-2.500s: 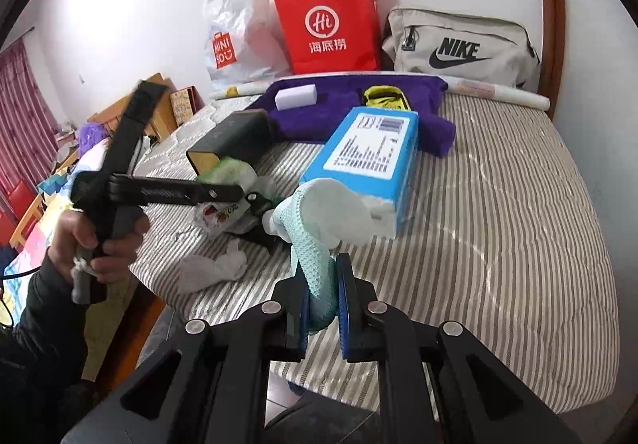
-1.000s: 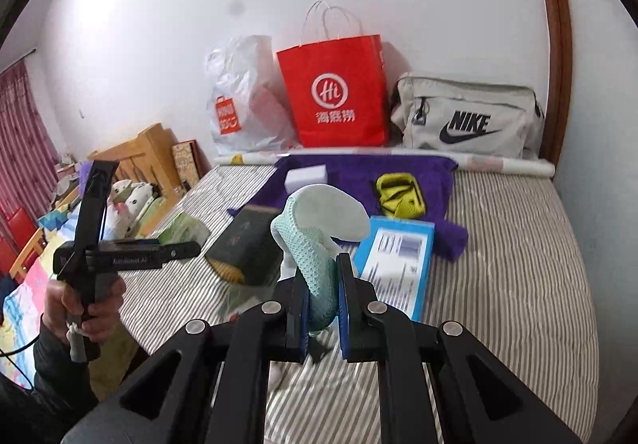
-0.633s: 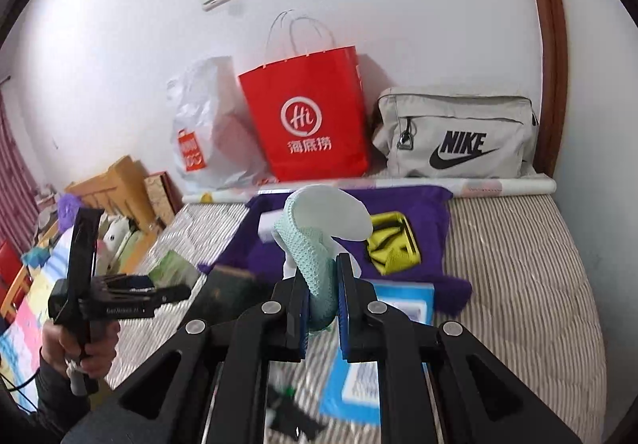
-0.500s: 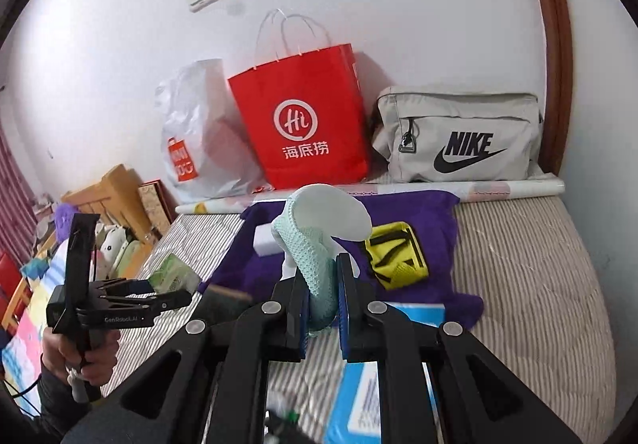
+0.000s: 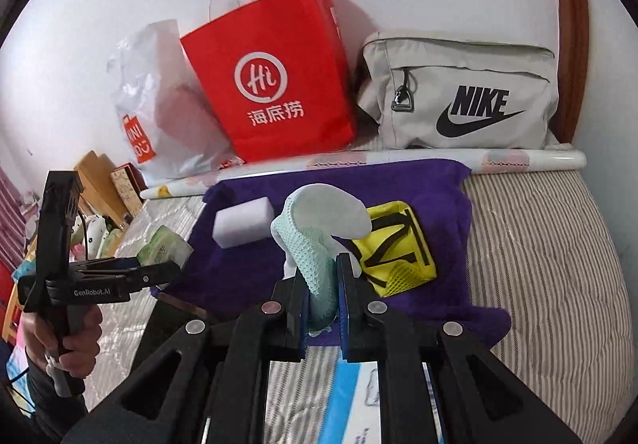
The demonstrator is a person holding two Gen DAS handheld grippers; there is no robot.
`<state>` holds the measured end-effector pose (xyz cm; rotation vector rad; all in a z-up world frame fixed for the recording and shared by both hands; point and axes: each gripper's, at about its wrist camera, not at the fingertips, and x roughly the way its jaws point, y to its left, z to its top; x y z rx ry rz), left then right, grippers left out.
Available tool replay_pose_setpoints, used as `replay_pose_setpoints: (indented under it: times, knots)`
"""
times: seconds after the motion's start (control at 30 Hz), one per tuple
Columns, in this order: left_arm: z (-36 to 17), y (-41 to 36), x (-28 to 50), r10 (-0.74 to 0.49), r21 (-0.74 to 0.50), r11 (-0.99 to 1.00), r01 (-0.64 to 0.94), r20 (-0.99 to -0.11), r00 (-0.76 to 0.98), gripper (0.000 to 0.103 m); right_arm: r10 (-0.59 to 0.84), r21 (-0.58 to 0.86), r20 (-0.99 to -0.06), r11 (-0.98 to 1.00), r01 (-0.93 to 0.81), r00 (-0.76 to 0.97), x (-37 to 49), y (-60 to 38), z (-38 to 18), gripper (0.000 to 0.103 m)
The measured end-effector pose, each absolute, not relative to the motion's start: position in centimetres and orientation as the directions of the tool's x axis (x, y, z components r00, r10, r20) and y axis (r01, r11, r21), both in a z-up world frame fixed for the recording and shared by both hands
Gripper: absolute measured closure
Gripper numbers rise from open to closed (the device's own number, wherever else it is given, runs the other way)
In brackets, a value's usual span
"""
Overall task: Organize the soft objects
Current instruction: 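Carry the mint cloth and green tissue pack over the purple towel with both grippers, then release the mint cloth and green tissue pack onto the purple towel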
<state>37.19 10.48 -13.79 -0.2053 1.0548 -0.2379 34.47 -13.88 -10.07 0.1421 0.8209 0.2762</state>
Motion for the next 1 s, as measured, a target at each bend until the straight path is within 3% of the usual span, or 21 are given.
replay_pose_setpoints:
  times: [1.0]
  knots:
    - [-17.7, 7.2, 42.7, -0.09, -0.109, 0.994, -0.03, -0.925, 0.369, 0.029, 0.297, 0.162, -0.823, 0.94, -0.3, 0.485, 43.2, -16.0, -16.1, 0.087]
